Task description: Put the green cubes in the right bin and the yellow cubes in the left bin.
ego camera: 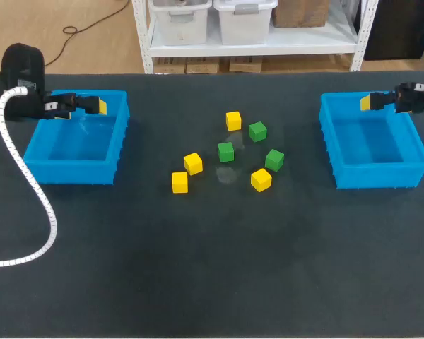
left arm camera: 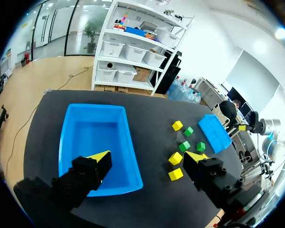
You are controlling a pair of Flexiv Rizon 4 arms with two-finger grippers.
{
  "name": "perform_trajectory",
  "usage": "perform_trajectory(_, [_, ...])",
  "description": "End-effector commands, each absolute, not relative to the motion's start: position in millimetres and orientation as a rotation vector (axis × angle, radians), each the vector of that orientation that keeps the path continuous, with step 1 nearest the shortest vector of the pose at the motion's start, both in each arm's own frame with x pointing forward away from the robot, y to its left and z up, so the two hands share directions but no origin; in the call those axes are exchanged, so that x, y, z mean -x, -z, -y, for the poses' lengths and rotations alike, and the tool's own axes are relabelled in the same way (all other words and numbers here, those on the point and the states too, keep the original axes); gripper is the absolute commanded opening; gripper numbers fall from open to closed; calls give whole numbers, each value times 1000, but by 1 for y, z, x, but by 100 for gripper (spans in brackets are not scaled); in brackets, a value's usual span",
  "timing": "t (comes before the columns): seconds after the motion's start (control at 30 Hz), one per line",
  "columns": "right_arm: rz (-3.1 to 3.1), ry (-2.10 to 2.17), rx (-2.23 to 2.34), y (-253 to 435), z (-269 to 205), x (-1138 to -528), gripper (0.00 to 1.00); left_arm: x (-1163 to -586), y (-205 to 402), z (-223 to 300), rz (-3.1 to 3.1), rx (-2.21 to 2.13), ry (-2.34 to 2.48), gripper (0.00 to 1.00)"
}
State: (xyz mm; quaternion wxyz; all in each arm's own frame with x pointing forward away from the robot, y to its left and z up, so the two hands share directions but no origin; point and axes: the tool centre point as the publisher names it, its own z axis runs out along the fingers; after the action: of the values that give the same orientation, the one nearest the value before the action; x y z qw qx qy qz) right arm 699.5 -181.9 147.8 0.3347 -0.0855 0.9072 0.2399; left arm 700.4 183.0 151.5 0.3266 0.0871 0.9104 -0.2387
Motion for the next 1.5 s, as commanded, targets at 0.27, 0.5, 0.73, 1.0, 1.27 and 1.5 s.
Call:
perform_trajectory(0.27, [-2368,-621,221,-148,182,-698,100,-700,-150,-184,-2376,-232,635,100])
perform_trajectory(0.5, [-2406,-553,332,-156,139,-729,100,-700,-150,-184,-2376,-232,635,100])
perform_trajectory(0.73, [-2453,-503,430,-149,78,-738,100,-700,-150,-184,-2376,-232,635,100])
perform_trajectory(1.0, [-2560,-425,385,-125,20,-732,100,-700,-150,-184,-2376,-232,635,100])
perform_trajectory(1.27, [-2646,-263,459,-93,-23,-719,100,-700,-150,-184,-2376,-232,635,100])
perform_trajectory(1.5, [-2728,-183,508,-64,-47,-716,100,-700,-150,-184,-2376,-232,635,100])
